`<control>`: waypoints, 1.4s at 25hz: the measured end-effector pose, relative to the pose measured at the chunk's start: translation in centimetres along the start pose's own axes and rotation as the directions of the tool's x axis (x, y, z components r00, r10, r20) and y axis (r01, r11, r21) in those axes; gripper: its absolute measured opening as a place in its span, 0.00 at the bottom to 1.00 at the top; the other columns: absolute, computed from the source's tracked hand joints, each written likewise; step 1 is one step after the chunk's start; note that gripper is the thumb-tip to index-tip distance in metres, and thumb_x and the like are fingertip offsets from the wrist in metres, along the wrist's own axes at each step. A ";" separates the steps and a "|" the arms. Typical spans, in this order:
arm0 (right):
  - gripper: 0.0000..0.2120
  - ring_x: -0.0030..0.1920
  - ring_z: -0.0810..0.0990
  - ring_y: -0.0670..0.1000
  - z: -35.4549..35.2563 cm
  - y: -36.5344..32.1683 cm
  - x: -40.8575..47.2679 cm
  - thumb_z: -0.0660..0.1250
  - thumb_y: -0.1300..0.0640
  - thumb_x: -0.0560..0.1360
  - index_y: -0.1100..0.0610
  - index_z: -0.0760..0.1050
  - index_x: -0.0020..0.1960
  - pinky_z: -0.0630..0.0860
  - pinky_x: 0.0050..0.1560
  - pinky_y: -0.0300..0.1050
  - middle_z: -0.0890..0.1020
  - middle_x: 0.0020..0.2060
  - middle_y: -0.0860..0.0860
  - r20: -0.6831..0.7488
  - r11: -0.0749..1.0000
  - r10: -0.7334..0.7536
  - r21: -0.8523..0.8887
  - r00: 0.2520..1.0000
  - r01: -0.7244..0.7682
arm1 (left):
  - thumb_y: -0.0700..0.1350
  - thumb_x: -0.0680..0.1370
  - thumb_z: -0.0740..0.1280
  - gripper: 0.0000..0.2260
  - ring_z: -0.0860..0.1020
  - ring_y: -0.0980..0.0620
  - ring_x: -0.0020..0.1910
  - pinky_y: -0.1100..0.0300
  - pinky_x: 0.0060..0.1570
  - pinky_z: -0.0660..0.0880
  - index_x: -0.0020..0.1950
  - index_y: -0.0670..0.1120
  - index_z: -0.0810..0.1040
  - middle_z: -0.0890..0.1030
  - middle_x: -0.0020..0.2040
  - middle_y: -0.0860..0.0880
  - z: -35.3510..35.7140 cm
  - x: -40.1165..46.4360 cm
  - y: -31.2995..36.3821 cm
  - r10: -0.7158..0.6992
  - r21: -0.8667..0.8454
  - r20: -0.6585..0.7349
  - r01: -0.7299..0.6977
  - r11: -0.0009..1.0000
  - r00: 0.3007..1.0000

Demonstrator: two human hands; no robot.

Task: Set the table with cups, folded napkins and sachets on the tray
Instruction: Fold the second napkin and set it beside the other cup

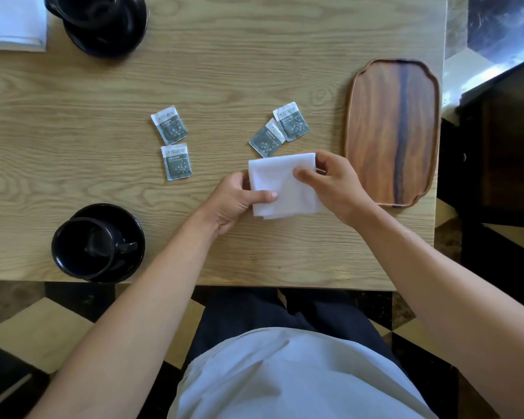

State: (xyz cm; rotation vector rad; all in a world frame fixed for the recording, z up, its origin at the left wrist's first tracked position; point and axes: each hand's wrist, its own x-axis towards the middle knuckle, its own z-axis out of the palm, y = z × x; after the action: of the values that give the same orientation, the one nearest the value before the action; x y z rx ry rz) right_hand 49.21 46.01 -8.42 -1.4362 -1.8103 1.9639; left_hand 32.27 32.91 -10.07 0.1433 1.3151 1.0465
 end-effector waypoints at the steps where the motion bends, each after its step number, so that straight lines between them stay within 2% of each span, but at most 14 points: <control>1: 0.06 0.44 0.83 0.45 0.3 -0.3 0.5 0.70 0.58 0.79 0.59 0.81 0.54 0.79 0.44 0.43 0.86 0.46 0.51 -0.037 0.999 0.003 0.046 0.999 -0.001 | 0.32 0.67 0.77 0.27 0.82 0.44 0.56 0.48 0.58 0.80 0.65 0.37 0.76 0.83 0.57 0.40 0.1 0.3 0.4 0.014 -0.040 -0.023 -0.015 0.999 1.000; 4: 0.06 0.48 0.83 0.47 1.5 -1.2 2.5 0.68 0.58 0.80 0.56 0.80 0.57 0.80 0.49 0.46 0.85 0.49 0.51 -0.182 0.984 0.056 0.178 0.982 -0.023 | 0.27 0.70 0.74 0.28 0.83 0.44 0.52 0.53 0.45 0.83 0.68 0.41 0.73 0.84 0.56 0.40 0.0 1.5 2.8 0.063 -0.060 -0.069 -0.067 0.996 0.996; 7: 0.09 0.49 0.83 0.51 2.5 -2.6 5.5 0.69 0.57 0.79 0.57 0.80 0.58 0.81 0.54 0.58 0.85 0.51 0.54 -0.247 0.951 0.159 0.300 0.956 -0.080 | 0.25 0.72 0.71 0.30 0.83 0.45 0.51 0.54 0.46 0.83 0.71 0.43 0.71 0.83 0.56 0.40 -0.8 3.3 5.4 0.080 -0.097 -0.059 -0.086 0.992 0.995; 10: 0.12 0.50 0.84 0.57 2.2 -4.7 8.8 0.70 0.60 0.78 0.60 0.81 0.60 0.81 0.49 0.60 0.85 0.54 0.60 -0.124 0.900 0.146 0.429 0.982 -0.080 | 0.23 0.72 0.68 0.30 0.83 0.42 0.54 0.49 0.52 0.83 0.72 0.42 0.71 0.82 0.59 0.37 -1.8 5.2 8.2 0.128 -0.245 -0.081 -0.144 0.959 0.988; 12: 0.15 0.48 0.85 0.57 1.9 -6.2 10.7 0.69 0.63 0.76 0.58 0.81 0.62 0.80 0.44 0.53 0.86 0.53 0.59 -0.009 0.888 0.104 0.452 0.995 -0.089 | 0.22 0.72 0.66 0.27 0.84 0.41 0.54 0.48 0.48 0.83 0.69 0.41 0.72 0.82 0.59 0.37 -2.6 6.5 9.9 0.153 -0.345 -0.106 -0.181 0.921 0.982; 14: 0.21 0.47 0.85 0.55 1.7 -7.2 12.6 0.68 0.68 0.71 0.56 0.80 0.63 0.81 0.46 0.49 0.87 0.51 0.55 0.048 0.897 0.076 0.432 0.996 -0.090 | 0.24 0.72 0.64 0.24 0.83 0.41 0.51 0.51 0.43 0.82 0.66 0.40 0.74 0.81 0.57 0.37 -3.5 8.0 11.6 0.146 -0.386 -0.136 -0.188 0.903 0.980; 17: 0.26 0.50 0.84 0.55 1.2 -8.0 15.5 0.65 0.74 0.71 0.54 0.78 0.64 0.78 0.51 0.50 0.86 0.52 0.54 0.050 0.910 0.037 0.412 0.998 -0.054 | 0.29 0.67 0.62 0.21 0.81 0.45 0.46 0.54 0.41 0.77 0.59 0.38 0.76 0.80 0.51 0.39 -4.6 9.9 13.8 0.136 -0.264 -0.178 -0.180 0.948 0.975; 19: 0.27 0.52 0.84 0.55 0.9 -8.5 17.3 0.64 0.76 0.71 0.53 0.78 0.64 0.78 0.54 0.51 0.85 0.54 0.55 0.016 0.916 0.016 0.400 1.000 -0.021 | 0.26 0.70 0.62 0.19 0.81 0.49 0.40 0.58 0.35 0.77 0.58 0.39 0.75 0.80 0.48 0.42 -5.2 11.1 15.3 0.158 -0.135 -0.193 -0.185 0.973 0.969; 21: 0.29 0.53 0.84 0.56 0.8 -9.1 19.0 0.66 0.76 0.70 0.56 0.76 0.67 0.77 0.55 0.53 0.85 0.56 0.58 -0.041 0.918 0.009 0.398 0.999 0.008 | 0.24 0.72 0.63 0.22 0.82 0.49 0.42 0.60 0.33 0.77 0.63 0.39 0.74 0.82 0.50 0.43 -5.9 12.3 16.8 0.181 -0.004 -0.222 -0.187 0.982 0.958; 23: 0.34 0.51 0.83 0.56 1.0 -9.6 20.3 0.69 0.72 0.67 0.56 0.73 0.71 0.76 0.52 0.52 0.85 0.54 0.56 -0.118 0.926 0.017 0.378 0.993 0.029 | 0.25 0.71 0.68 0.27 0.82 0.48 0.44 0.59 0.38 0.77 0.69 0.41 0.73 0.84 0.53 0.42 -6.7 13.6 17.9 0.248 0.111 -0.285 -0.225 0.968 0.926; 25: 0.36 0.49 0.83 0.52 1.7 -9.9 21.3 0.72 0.67 0.68 0.51 0.68 0.74 0.77 0.47 0.48 0.83 0.52 0.52 -0.210 0.969 -0.014 0.239 0.978 0.065 | 0.28 0.70 0.72 0.29 0.82 0.49 0.40 0.57 0.40 0.78 0.68 0.45 0.74 0.85 0.49 0.45 -7.3 14.7 18.7 0.335 0.240 -0.344 -0.262 0.935 0.877; 28: 0.33 0.47 0.83 0.50 3.0 -9.9 22.3 0.70 0.66 0.73 0.48 0.66 0.74 0.81 0.47 0.47 0.80 0.52 0.50 -0.295 0.989 -0.151 -0.052 0.944 0.142 | 0.31 0.69 0.72 0.23 0.83 0.52 0.41 0.52 0.44 0.83 0.59 0.50 0.78 0.84 0.46 0.51 -7.7 16.0 19.0 0.447 0.441 -0.371 -0.269 0.856 0.814; 32: 0.25 0.54 0.81 0.53 3.8 -9.5 22.5 0.67 0.65 0.74 0.49 0.72 0.69 0.81 0.55 0.51 0.79 0.58 0.53 -0.344 0.974 -0.207 -0.163 0.916 0.159 | 0.32 0.69 0.73 0.21 0.83 0.55 0.45 0.51 0.49 0.84 0.57 0.51 0.79 0.83 0.49 0.54 -8.0 16.6 18.4 0.487 0.511 -0.379 -0.261 0.819 0.787; 35: 0.24 0.54 0.82 0.54 3.7 -9.1 21.7 0.68 0.66 0.74 0.50 0.74 0.68 0.81 0.51 0.47 0.79 0.59 0.51 -0.335 0.981 -0.187 -0.109 0.923 0.159 | 0.31 0.67 0.72 0.23 0.82 0.61 0.41 0.55 0.43 0.83 0.57 0.52 0.79 0.82 0.47 0.55 -7.6 16.0 18.2 0.501 0.478 -0.375 -0.301 0.825 0.780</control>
State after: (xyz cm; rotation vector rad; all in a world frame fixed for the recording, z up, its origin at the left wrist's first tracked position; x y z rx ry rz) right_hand 30.32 59.71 -13.39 -1.4728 -1.7996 1.4634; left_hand 14.30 50.75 -12.58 0.5230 2.0233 1.2179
